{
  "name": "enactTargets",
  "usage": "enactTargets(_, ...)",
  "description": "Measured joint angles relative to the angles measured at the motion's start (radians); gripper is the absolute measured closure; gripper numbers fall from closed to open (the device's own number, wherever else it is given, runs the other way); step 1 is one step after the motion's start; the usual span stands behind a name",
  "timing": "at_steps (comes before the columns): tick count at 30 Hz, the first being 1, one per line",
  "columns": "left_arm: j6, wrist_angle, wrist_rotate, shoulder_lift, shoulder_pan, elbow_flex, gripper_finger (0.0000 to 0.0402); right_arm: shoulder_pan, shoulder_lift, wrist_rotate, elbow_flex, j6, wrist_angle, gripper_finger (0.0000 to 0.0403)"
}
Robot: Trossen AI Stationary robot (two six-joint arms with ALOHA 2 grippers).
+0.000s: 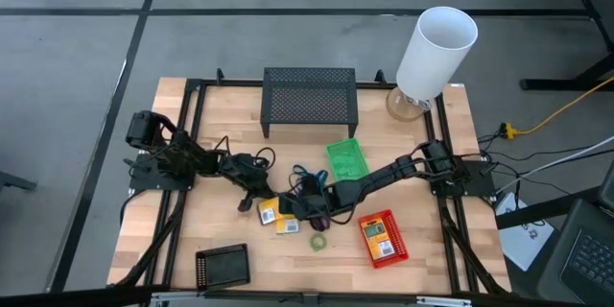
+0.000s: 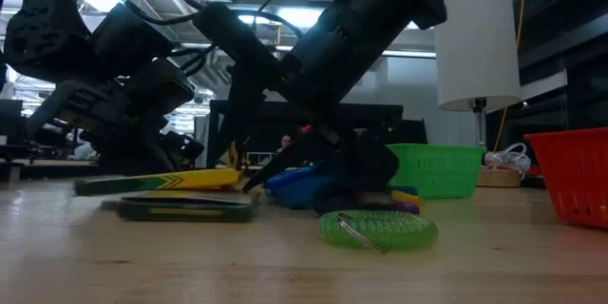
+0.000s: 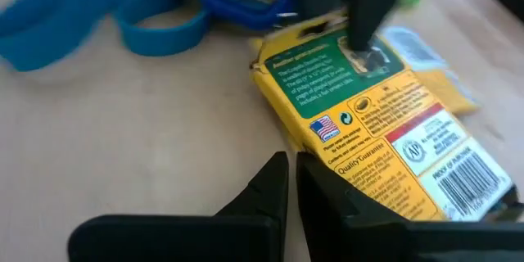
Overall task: Pick & Place Office Desk Supplies
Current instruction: Put the crayon box into the red basket
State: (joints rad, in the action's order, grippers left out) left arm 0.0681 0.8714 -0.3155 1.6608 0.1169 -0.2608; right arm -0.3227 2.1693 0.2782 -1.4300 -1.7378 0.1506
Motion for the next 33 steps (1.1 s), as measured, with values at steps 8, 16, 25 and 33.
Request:
enactTargets(8, -0.001, 0.014, -0.002, 0.000, 0.013, 0.000, 0.0378, 0.016, 0.000, -0.006, 0.000, 0.060, -0.087, 0.0237)
enactTargets(16, -0.002, 0.015, 0.002, -0.001, 0.011, 0.000, 0.0378, 0.011, 0.000, -0.065, 0.000, 0.074, -0.079, 0.0266)
enactTargets(25, -0.002, 0.015, 0.005, -0.002, 0.010, -0.001, 0.0378, 0.009, 0.000, -0.117, 0.000, 0.085, -0.010, 0.0256)
enactTargets(33, -0.005, 0.009, 0.006, -0.002, 0.010, -0.001, 0.0378, 0.009, 0.000, -0.105, 0.000, 0.108, -0.004, 0.0352)
